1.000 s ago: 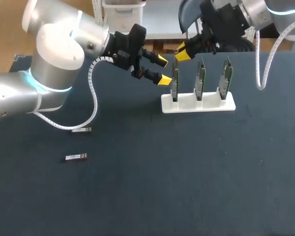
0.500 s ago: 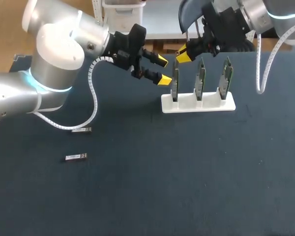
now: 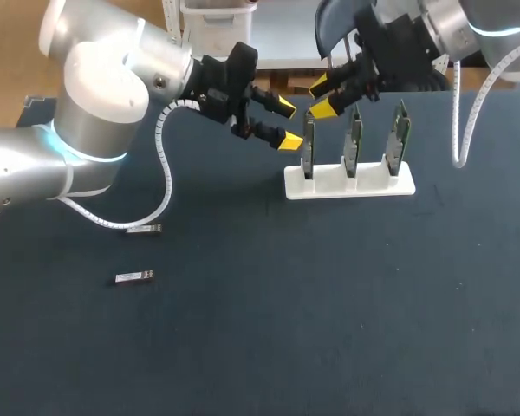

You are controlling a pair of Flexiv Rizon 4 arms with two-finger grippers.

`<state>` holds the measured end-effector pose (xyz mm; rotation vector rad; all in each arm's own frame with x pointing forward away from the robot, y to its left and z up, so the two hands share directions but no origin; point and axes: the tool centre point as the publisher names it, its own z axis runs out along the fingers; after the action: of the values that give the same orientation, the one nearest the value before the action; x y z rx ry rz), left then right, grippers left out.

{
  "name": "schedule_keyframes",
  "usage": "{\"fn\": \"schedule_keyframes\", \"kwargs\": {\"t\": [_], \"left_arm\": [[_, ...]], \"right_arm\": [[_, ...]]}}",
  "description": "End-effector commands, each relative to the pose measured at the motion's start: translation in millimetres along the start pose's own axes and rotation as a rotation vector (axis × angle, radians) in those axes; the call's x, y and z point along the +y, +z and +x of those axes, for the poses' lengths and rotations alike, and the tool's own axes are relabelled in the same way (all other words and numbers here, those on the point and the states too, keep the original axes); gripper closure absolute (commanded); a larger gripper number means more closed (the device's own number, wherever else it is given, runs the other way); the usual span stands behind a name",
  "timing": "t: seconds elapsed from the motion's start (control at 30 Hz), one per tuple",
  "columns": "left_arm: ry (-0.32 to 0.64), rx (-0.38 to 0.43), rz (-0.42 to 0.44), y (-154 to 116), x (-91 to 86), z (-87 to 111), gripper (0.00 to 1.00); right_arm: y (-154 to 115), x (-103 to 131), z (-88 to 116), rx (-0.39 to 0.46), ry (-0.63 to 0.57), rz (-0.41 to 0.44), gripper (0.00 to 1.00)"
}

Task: Pick up the optical module with the left hand, and insert it into the network port with the right hand.

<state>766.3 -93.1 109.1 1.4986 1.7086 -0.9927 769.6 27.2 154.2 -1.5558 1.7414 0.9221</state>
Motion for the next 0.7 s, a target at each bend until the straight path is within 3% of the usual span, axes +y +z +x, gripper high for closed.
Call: {"fn": "schedule_keyframes", "kwargs": {"t": [0.03,0.3,0.37,0.7], "left_arm": [[-0.002,0.005,0.002,0.4,1.3,-1.0,0.00],[-0.002,0.005,0.002,0.4,1.3,-1.0,0.00],[-0.002,0.005,0.002,0.4,1.3,-1.0,0.00],[-0.002,0.005,0.002,0.4,1.3,-1.0,0.00]], "right_arm": [[-5.3,5.0,-0.8,-0.016,0.002,0.000,0.00],[-8.5,3.8,-5.8,-0.045,0.000,-0.012,0.00],[-8.2,3.6,-6.9,-0.050,-0.007,-0.010,1.00],[-0.3,2.8,-8.0,-0.044,-0.012,-0.015,1.00]]}}
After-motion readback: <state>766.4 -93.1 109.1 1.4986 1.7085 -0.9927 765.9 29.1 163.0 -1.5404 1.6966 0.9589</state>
